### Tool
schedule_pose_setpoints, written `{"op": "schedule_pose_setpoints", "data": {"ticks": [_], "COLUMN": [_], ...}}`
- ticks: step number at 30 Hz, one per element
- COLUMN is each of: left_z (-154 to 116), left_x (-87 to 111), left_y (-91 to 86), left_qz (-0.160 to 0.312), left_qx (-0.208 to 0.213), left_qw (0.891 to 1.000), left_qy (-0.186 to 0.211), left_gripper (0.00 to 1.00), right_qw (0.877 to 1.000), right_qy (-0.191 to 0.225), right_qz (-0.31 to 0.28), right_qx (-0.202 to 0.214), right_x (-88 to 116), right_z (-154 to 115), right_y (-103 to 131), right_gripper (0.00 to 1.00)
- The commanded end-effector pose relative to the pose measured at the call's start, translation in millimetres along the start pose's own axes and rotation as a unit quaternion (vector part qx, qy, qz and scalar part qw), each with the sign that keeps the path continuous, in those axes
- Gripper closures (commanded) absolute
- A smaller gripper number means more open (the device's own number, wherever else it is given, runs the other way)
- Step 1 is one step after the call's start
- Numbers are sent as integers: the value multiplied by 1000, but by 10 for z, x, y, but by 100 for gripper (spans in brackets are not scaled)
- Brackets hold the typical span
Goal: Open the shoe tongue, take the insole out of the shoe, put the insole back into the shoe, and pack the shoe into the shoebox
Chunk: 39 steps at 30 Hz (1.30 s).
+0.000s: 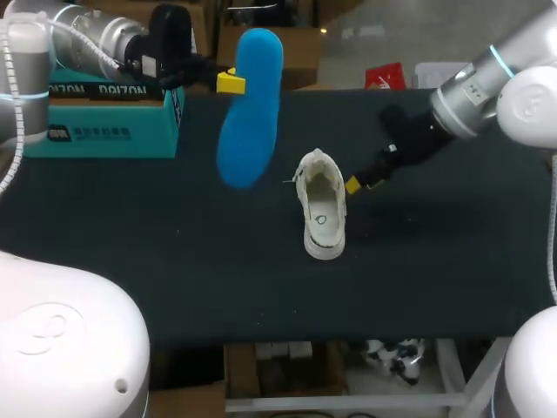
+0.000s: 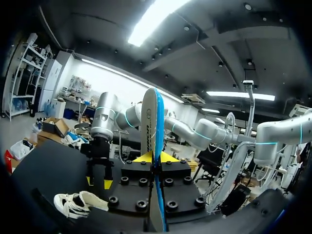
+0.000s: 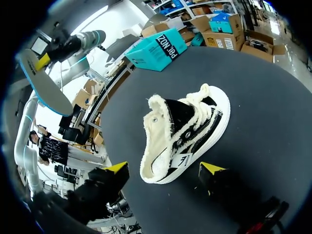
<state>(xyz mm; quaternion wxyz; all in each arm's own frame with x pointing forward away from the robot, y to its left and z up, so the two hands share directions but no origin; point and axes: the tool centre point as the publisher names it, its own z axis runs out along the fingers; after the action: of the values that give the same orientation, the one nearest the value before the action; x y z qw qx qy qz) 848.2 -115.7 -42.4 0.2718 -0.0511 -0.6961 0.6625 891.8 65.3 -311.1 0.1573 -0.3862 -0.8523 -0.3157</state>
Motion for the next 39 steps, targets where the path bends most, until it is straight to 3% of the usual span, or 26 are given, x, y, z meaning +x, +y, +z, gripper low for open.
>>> {"op": "schedule_pose_setpoints", "data": {"ticks": [1, 5, 8, 11, 12, 21, 29, 35, 39], "left_z": [146, 215, 255, 266, 269, 379, 395, 205, 87], "left_x": [85, 65, 20, 2, 4, 64, 33, -155, -372], "left_y": [-67, -75, -24, 2, 7, 47, 284, 533, 666], "left_qz": [-11, -38, -61, -74, -76, -81, -33, -40, -63], "left_qx": [17, 37, 49, 60, 62, 70, 31, 39, 52], "left_qw": [990, 986, 984, 983, 983, 982, 992, 996, 995], "left_qy": [-139, -158, -159, -156, -156, -152, -119, -74, -52], "left_gripper": [100, 100, 100, 100, 100, 100, 100, 100, 100], "right_qw": [1000, 1000, 997, 986, 984, 985, 984, 979, 979], "right_qy": [-1, -1, 28, 61, 79, 70, 80, 115, 110], "right_qz": [-1, -1, 65, 149, 148, 146, 149, 147, 147], "right_qx": [-3, -3, -19, -44, -53, -57, -57, -83, -85], "right_x": [15, 15, 44, 63, 85, 127, 152, 296, 403], "right_z": [-14, -14, -58, -109, -121, -150, -142, -127, -79], "right_y": [-31, -31, -92, -218, -241, -249, -236, -197, -180], "right_gripper": [0, 0, 0, 0, 0, 0, 0, 0, 0]}}
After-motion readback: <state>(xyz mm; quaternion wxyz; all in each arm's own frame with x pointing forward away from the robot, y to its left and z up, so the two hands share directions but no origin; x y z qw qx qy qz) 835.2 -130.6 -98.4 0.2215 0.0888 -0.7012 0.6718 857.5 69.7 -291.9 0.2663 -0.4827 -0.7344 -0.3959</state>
